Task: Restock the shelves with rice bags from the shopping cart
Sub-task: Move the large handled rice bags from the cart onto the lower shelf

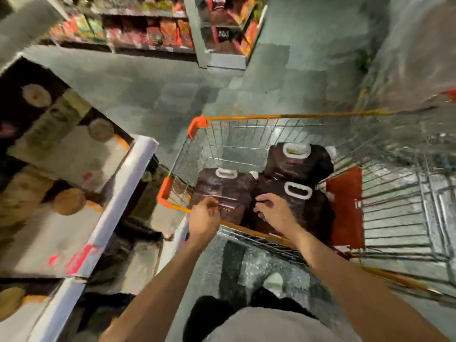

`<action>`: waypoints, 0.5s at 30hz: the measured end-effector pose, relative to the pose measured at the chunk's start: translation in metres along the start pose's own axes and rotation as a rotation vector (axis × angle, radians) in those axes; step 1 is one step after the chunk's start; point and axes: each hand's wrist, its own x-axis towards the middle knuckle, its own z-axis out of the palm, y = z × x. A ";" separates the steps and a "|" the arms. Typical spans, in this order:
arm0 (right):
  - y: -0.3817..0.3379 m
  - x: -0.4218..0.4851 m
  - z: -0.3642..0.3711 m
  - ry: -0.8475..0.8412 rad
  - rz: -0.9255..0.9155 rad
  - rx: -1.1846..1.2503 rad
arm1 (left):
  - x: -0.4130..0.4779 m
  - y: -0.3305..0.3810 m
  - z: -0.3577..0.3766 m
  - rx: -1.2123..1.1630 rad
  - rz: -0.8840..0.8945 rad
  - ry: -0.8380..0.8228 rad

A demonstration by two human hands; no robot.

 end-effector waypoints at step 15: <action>0.049 0.084 0.001 0.065 0.513 0.154 | 0.138 0.016 0.055 0.189 -0.101 -0.573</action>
